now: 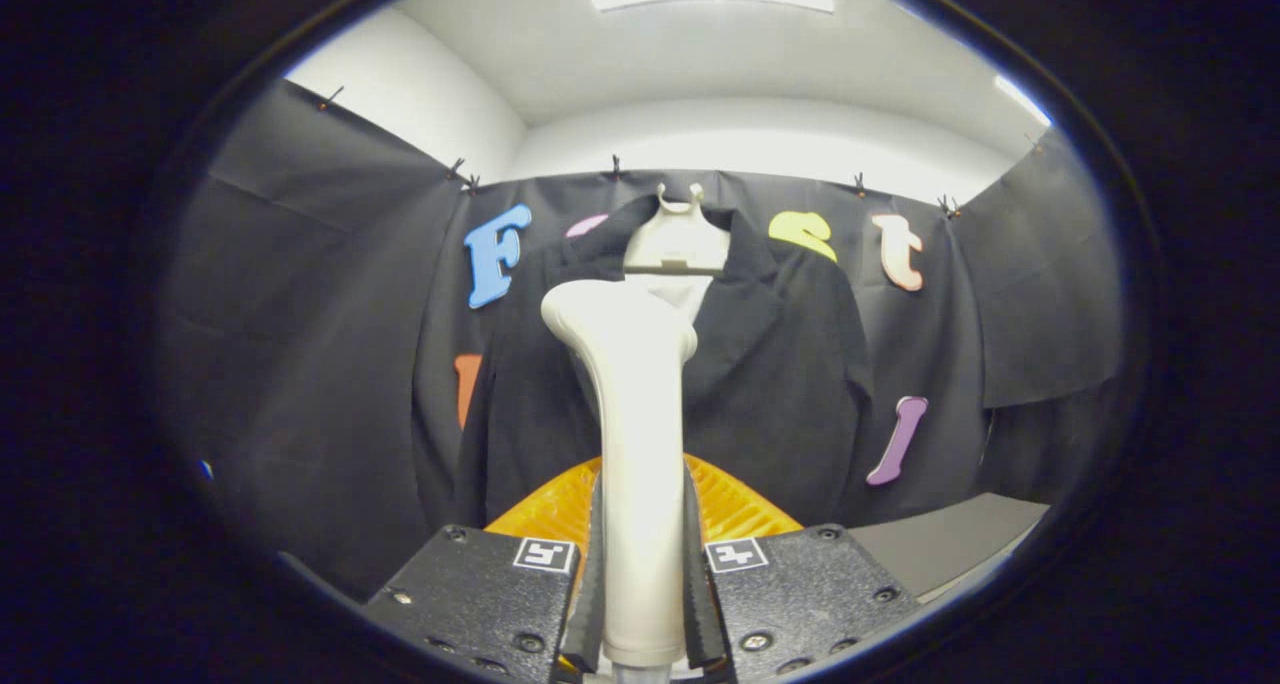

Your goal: Iron the clothes twice with a garment steamer, once on the left side and once on the right side.

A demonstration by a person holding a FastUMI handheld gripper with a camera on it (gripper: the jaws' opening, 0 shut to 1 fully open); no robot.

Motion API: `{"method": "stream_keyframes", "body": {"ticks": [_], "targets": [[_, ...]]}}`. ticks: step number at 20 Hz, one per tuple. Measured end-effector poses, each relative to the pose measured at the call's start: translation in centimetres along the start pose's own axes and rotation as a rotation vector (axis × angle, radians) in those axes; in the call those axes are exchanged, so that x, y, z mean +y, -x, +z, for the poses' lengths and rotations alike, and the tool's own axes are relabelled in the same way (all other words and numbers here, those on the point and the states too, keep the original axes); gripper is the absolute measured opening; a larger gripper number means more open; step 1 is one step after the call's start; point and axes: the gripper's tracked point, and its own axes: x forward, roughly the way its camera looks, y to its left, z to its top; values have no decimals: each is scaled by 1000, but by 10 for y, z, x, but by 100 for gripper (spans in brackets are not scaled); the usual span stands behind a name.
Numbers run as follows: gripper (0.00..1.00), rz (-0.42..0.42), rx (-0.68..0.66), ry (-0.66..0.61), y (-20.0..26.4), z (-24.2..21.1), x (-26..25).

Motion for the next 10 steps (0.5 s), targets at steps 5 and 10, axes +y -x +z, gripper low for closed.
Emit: {"method": "stream_keyframes", "body": {"ticks": [5, 10], "targets": [[34, 46, -92, -24, -47, 55, 28], [34, 43, -171, 34, -83, 89, 51]]}}
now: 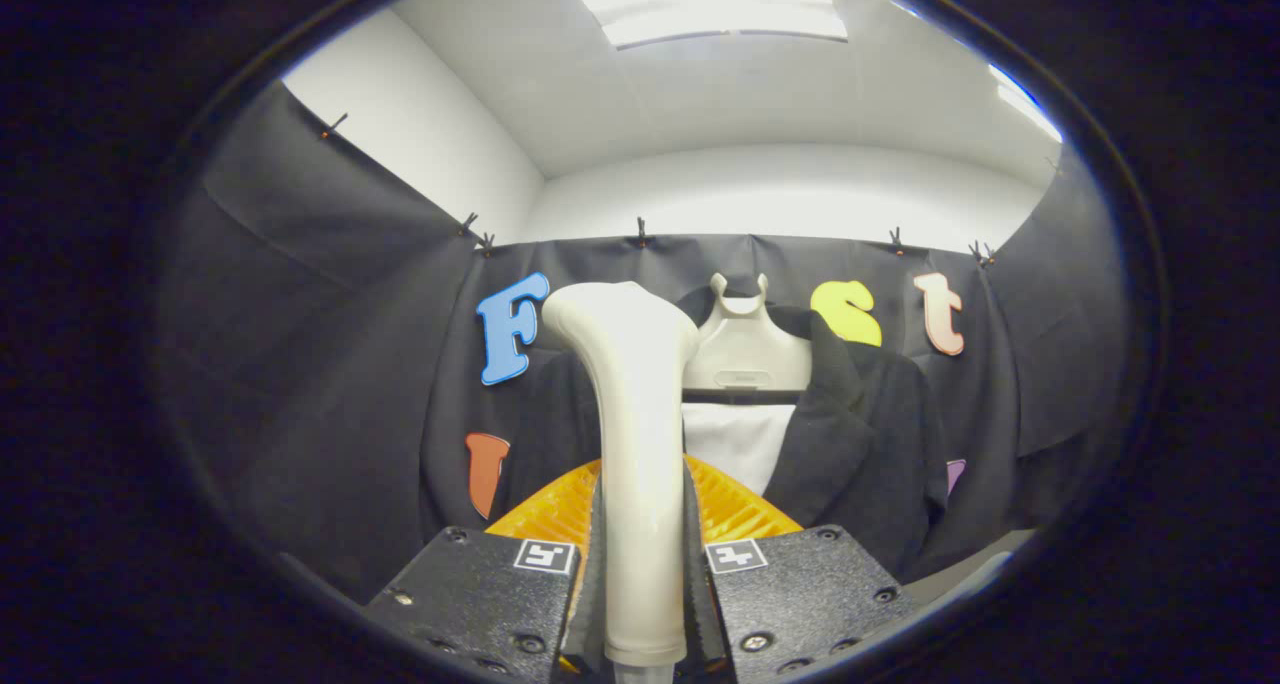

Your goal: Iron the clothes twice with a garment steamer, once on the left side and once on the right side.

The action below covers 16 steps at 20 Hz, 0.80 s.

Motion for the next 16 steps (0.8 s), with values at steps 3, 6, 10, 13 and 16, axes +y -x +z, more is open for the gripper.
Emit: {"method": "stream_keyframes", "body": {"ticks": [3, 6, 10, 13, 16], "targets": [[34, -28, -18, 54, -20, 5, 9], [35, -36, 3, 83, -28, -9, 12], [34, -32, 20, 74, -18, -28, 12], [34, -43, 35, 69, -4, -43, 4], [34, -51, 86, 45, 7, -59, -4]]}}
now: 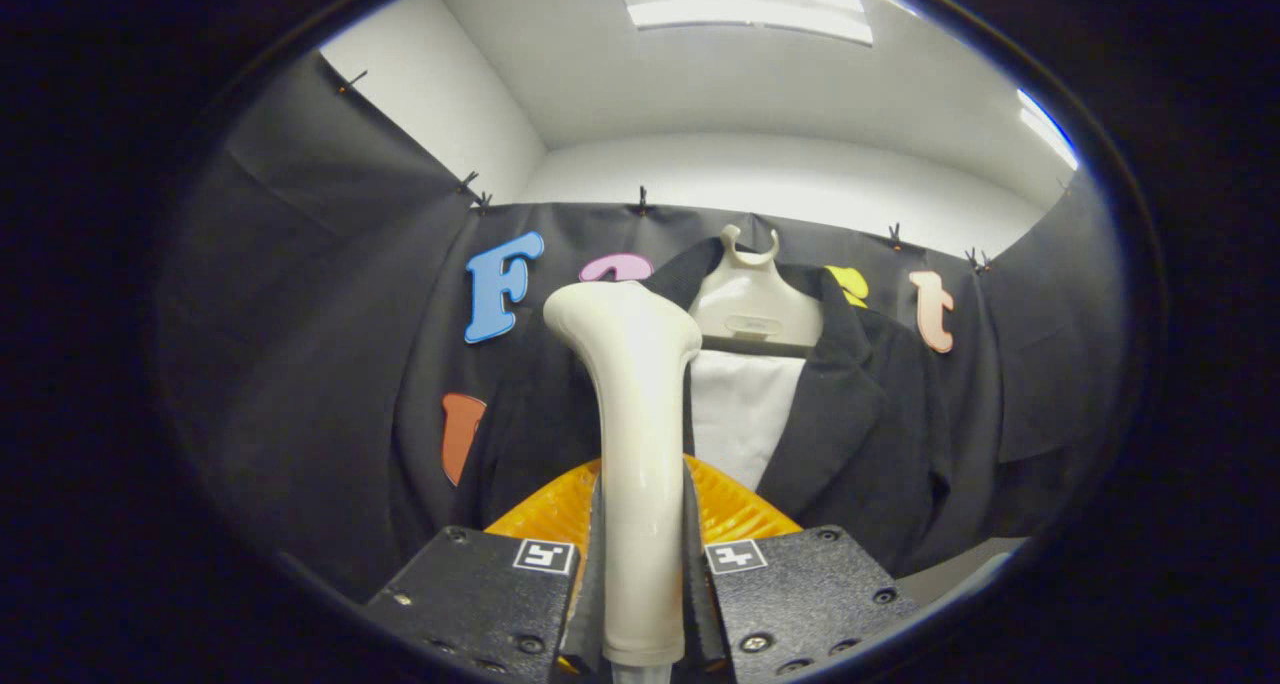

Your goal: Iron the clothes twice with a garment steamer, once on the left side and once on the right side.

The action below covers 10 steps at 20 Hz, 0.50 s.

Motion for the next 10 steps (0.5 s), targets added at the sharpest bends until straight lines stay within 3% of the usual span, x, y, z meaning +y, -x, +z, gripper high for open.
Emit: {"method": "stream_keyframes", "body": {"ticks": [10], "targets": [[34, 27, 110, 47, 48, -58, 2]]}}
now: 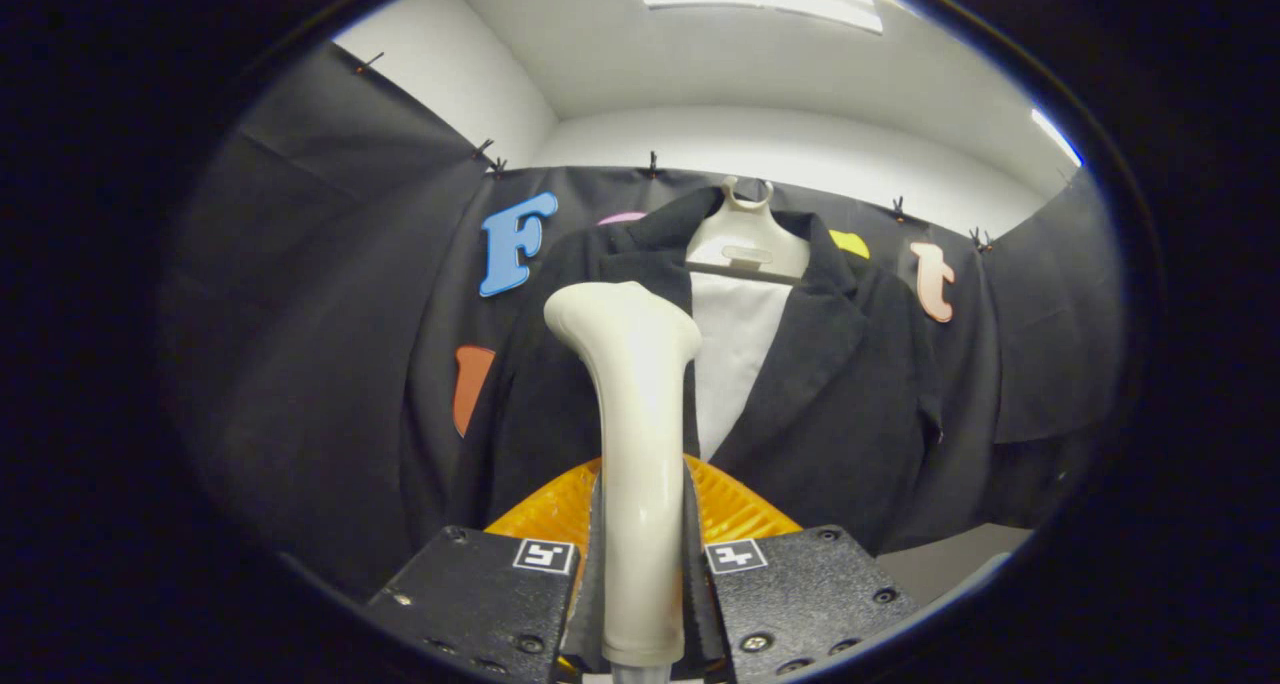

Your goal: Iron the clothes twice with a garment steamer, once on the left side and once on the right side.

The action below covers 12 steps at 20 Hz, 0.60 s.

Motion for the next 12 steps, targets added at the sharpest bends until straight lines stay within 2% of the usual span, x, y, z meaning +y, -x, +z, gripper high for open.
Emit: {"method": "stream_keyframes", "body": {"ticks": [12], "targets": [[34, 51, 126, 20, 42, -75, 15]]}}
